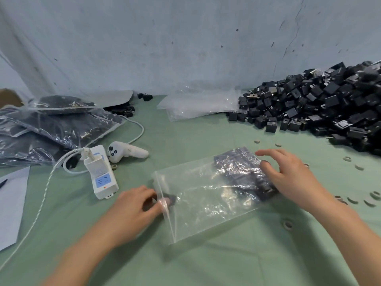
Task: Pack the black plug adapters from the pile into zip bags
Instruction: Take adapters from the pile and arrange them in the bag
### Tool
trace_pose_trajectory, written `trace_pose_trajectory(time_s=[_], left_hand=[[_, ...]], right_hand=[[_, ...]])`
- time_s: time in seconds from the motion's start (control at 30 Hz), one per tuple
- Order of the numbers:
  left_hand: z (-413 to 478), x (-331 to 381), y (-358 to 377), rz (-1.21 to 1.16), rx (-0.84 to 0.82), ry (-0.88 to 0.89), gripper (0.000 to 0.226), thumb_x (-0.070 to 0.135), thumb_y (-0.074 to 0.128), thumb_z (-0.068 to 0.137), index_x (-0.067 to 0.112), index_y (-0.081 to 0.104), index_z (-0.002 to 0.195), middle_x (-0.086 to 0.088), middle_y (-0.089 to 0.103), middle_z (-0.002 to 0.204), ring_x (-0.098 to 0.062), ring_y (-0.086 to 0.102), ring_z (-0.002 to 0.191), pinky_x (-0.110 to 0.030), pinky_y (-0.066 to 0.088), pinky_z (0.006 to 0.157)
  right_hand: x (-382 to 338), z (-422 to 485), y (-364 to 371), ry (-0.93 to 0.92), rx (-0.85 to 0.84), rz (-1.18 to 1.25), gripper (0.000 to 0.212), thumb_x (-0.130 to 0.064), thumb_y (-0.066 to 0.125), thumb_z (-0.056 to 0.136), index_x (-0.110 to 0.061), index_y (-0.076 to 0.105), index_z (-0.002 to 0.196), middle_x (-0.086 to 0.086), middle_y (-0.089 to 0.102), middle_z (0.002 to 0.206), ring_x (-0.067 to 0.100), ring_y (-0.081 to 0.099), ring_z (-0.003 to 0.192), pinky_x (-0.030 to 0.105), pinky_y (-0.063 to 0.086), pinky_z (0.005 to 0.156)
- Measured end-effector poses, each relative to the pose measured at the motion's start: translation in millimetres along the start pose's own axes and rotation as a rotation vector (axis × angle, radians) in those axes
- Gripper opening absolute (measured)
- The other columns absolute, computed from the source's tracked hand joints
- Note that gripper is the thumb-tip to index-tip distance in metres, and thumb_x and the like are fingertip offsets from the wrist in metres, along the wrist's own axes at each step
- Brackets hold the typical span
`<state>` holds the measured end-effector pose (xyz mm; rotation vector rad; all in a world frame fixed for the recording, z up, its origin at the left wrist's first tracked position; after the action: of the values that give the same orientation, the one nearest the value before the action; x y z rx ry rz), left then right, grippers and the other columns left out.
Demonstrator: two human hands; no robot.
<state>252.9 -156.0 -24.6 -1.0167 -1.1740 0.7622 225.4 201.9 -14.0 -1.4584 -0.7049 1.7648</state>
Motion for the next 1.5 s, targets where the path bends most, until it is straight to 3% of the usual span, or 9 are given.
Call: trace_pose_trajectory(time_s=[0.1, 0.27, 0.5, 0.57, 0.67, 0.77, 1.07, 1.27, 1.5], left_hand=[[4, 18, 10, -0.014, 0.005, 0.106, 0.061, 0.074, 0.019, 0.092, 0.036, 0.066, 0.098, 0.021, 0.06, 0.09, -0.001, 0.054, 0.087, -0.029, 0.043, 0.082], [12, 39, 15, 0.049, 0.047, 0.173, 0.044, 0.068, 0.017, 0.094, 0.064, 0.057, 0.079, 0.039, 0.056, 0.078, 0.015, 0.047, 0.084, -0.016, 0.034, 0.081], [20, 31, 11, -0.066, 0.113, 0.136, 0.053, 0.071, 0.027, 0.093, 0.038, 0.049, 0.059, 0.018, 0.054, 0.063, -0.006, 0.044, 0.058, -0.024, 0.027, 0.056], [23, 23, 10, -0.067, 0.104, 0.147, 0.052, 0.075, 0.025, 0.09, 0.033, 0.047, 0.07, 0.014, 0.052, 0.068, -0.006, 0.048, 0.068, -0.03, 0.034, 0.061], [21, 22, 14, -0.073, 0.041, 0.18, 0.043, 0.073, 0.033, 0.089, 0.039, 0.055, 0.102, 0.027, 0.056, 0.091, 0.006, 0.053, 0.088, -0.013, 0.04, 0.073], [20, 29, 21, -0.066, -0.001, 0.222, 0.028, 0.063, 0.044, 0.088, 0.048, 0.056, 0.107, 0.037, 0.05, 0.102, 0.013, 0.051, 0.094, -0.005, 0.037, 0.072], [45, 64, 39, -0.198, -0.053, 0.295, 0.025, 0.051, 0.057, 0.09, 0.031, 0.067, 0.1, 0.006, 0.07, 0.082, -0.011, 0.065, 0.079, -0.035, 0.053, 0.074], [57, 85, 43, -0.297, -0.25, 0.225, 0.02, 0.041, 0.069, 0.09, 0.032, 0.069, 0.107, 0.016, 0.066, 0.095, 0.006, 0.06, 0.088, -0.003, 0.041, 0.077], [60, 91, 41, -0.33, -0.322, 0.215, 0.027, 0.032, 0.071, 0.089, 0.037, 0.069, 0.115, 0.018, 0.068, 0.104, 0.008, 0.061, 0.097, -0.006, 0.045, 0.086]], right_hand=[[-3, -1, 7, 0.012, -0.037, -0.029, 0.031, -0.032, 0.048, 0.101, -0.036, 0.058, 0.13, -0.008, 0.055, 0.132, 0.019, 0.053, 0.107, 0.041, 0.041, 0.098], [-9, -4, 11, 0.003, -0.062, -0.086, 0.034, -0.036, 0.046, 0.1, -0.034, 0.057, 0.133, -0.006, 0.055, 0.134, 0.021, 0.05, 0.122, 0.045, 0.039, 0.106], [-7, -3, 11, 0.009, -0.068, -0.107, 0.036, -0.035, 0.047, 0.099, -0.032, 0.056, 0.133, -0.005, 0.056, 0.132, 0.021, 0.05, 0.12, 0.045, 0.04, 0.105], [-6, -3, 10, 0.016, -0.081, -0.107, 0.038, -0.038, 0.044, 0.098, -0.032, 0.056, 0.134, -0.005, 0.056, 0.133, 0.021, 0.05, 0.121, 0.045, 0.041, 0.105], [-5, -3, 11, 0.014, -0.11, -0.111, 0.043, -0.044, 0.04, 0.096, -0.032, 0.055, 0.135, -0.006, 0.055, 0.134, 0.021, 0.05, 0.121, 0.045, 0.041, 0.106], [-2, -1, 13, 0.006, -0.132, -0.115, 0.042, -0.044, 0.04, 0.099, -0.031, 0.053, 0.136, -0.008, 0.053, 0.139, 0.022, 0.049, 0.124, 0.043, 0.039, 0.108], [6, -4, 23, 0.008, -0.25, -0.124, 0.047, -0.047, 0.04, 0.103, -0.033, 0.041, 0.148, -0.011, 0.028, 0.159, 0.02, 0.039, 0.138, 0.038, 0.032, 0.115], [8, -3, 21, 0.002, -0.26, -0.085, 0.047, -0.046, 0.043, 0.102, -0.033, 0.042, 0.147, -0.011, 0.028, 0.16, 0.018, 0.037, 0.14, 0.035, 0.03, 0.116], [11, -1, 19, 0.027, -0.346, 0.003, 0.049, -0.043, 0.049, 0.099, -0.042, 0.039, 0.147, -0.014, 0.016, 0.164, 0.014, 0.029, 0.145, 0.034, 0.026, 0.118]])
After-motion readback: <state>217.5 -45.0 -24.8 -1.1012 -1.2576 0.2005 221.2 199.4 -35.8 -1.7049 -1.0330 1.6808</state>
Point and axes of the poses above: each hand's wrist, its own z-axis towards the middle knuckle, its own y-axis out of the palm, x = y × z, the point moved 3 cm from there along z, towards the middle knuckle
